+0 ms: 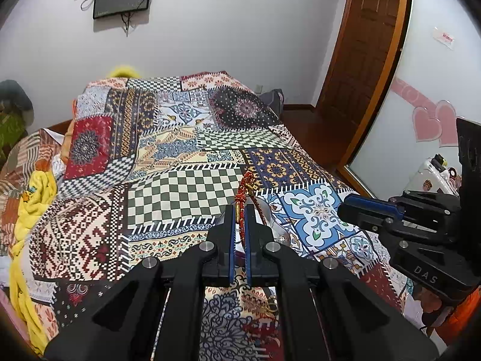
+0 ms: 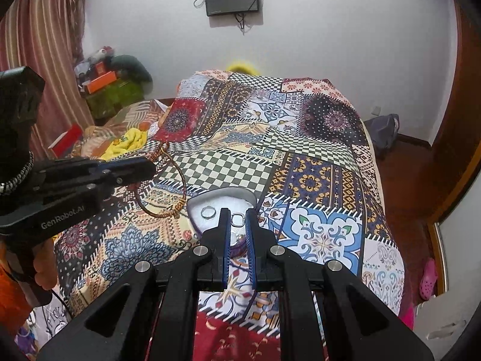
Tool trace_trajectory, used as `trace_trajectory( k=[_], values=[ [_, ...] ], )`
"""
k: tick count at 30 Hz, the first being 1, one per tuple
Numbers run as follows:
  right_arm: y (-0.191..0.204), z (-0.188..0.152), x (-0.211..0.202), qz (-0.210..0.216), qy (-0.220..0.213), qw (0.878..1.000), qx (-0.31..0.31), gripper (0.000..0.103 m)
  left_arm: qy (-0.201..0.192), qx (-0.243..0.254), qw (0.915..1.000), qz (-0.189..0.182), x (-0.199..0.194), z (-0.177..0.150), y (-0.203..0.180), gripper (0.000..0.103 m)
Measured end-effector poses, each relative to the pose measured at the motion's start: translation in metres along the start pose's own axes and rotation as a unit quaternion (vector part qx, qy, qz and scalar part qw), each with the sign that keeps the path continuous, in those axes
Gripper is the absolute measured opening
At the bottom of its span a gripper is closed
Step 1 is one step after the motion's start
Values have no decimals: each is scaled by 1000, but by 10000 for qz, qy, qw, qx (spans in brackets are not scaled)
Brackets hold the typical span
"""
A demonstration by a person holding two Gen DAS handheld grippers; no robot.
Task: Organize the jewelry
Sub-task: 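Carry the bracelet over the purple tin and open the left tool, then move the left tool back down to the red string jewelry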
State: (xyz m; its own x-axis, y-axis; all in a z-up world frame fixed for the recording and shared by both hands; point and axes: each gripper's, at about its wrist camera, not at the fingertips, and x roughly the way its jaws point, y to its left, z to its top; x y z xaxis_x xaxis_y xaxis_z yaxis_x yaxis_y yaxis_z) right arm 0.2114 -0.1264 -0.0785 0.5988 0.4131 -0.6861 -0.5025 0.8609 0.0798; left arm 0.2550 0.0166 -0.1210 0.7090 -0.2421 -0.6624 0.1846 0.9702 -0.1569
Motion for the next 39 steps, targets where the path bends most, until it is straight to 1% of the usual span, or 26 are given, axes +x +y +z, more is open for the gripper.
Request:
trace_trajectory(
  k=[4, 8, 15, 19, 21, 25, 30, 35, 39],
  values=[
    [-1, 4, 11, 23, 49, 10000, -14, 9, 138, -52, 9999, -57, 16, 2, 5, 3],
    [-3, 6, 23, 55, 121, 9999, -27, 9, 242, -48, 9997, -37, 32, 3, 10, 3],
    [-7, 8, 44, 139, 284, 9995, -54, 9, 540, -126, 9984, -88, 58, 0, 21, 3],
    [-7, 8, 56, 229, 434, 9988, -77, 9, 515, 73, 9986, 63, 58, -3, 18, 3],
    [-7, 7, 63, 306, 545, 9980, -95, 9, 487, 154, 9987, 81, 56, -5, 16, 3],
    [-1, 5, 75, 414, 755, 9961, -189, 9, 577, 240, 9980, 104, 57, -8, 16, 4],
    [10, 2, 85, 487, 941, 9936, -399, 9, 741, 190, 9968, 235, 59, -18, 26, 4],
    [18, 0, 91, 523, 1068, 9914, -540, 9, 831, 83, 9961, 273, 58, -26, 37, 4],
    [20, -2, 95, 539, 1162, 9902, -565, 9, 873, 88, 9957, 286, 55, -32, 40, 5]
  ],
)
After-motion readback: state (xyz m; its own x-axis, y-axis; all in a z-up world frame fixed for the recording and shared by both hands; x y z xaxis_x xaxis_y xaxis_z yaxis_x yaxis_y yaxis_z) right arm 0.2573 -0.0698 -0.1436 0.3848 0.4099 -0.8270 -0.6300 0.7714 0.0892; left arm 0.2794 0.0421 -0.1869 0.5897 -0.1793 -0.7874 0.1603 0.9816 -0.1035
